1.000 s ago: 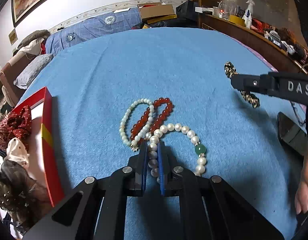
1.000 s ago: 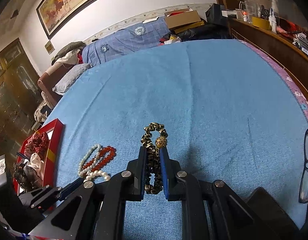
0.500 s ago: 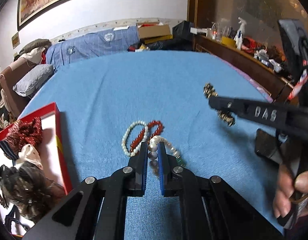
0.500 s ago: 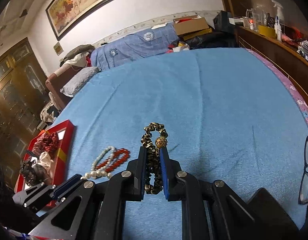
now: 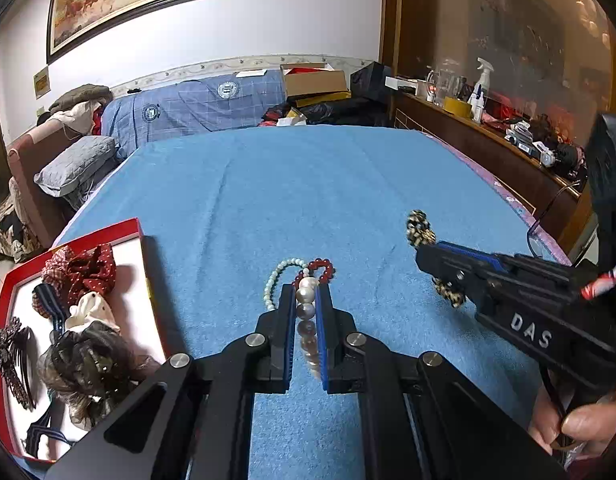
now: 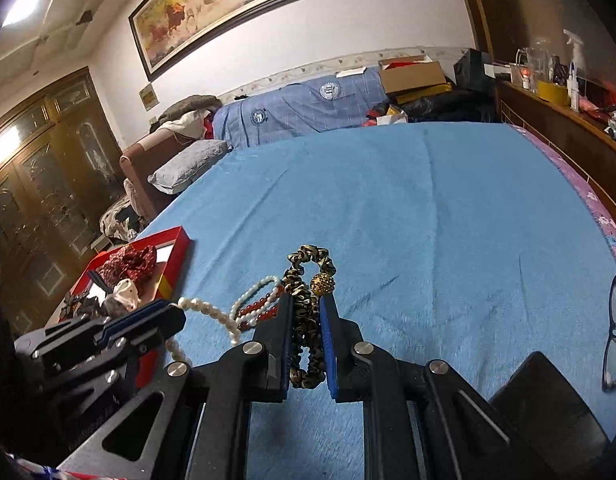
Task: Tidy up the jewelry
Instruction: 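Lift both bracelets and carry them toward the red box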
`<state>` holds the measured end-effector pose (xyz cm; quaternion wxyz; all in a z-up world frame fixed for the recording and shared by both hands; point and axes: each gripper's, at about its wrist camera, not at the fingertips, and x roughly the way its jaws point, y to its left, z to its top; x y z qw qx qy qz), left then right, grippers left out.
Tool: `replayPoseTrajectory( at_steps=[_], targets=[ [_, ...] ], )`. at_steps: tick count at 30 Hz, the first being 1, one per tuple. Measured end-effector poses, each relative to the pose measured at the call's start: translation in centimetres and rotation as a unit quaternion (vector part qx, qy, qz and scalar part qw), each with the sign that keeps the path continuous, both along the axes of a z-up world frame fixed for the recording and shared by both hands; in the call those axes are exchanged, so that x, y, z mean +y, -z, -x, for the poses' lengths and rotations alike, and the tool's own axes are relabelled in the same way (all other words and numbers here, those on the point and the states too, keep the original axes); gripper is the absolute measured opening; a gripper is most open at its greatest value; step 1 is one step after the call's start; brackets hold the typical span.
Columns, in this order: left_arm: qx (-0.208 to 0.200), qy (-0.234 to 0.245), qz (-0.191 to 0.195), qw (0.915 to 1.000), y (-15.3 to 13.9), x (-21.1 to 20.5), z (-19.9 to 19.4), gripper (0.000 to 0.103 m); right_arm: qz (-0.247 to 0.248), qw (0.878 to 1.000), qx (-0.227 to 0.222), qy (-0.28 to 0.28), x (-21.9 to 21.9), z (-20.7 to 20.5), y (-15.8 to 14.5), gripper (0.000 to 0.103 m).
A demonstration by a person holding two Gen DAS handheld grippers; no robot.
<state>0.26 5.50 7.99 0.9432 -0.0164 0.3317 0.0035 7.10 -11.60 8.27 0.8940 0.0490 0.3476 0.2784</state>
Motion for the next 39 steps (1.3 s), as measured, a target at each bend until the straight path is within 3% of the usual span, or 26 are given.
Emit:
replayPoseTrajectory(
  at_steps=[13, 39],
  targets=[
    [-0.012, 0.003, -0.008, 0.9999, -0.9, -0.3, 1.7, 0.009, -0.023, 1.0, 0.001, 0.011, -1.5, 3.4, 0.5, 0.014],
    [-0.046, -0.005, -0.014, 0.9988, -1.9, 0.1, 5.3, 0.009, 0.016, 1.0, -0.011, -0.018, 1.6, 8.3, 0.0, 0.014]
  ],
)
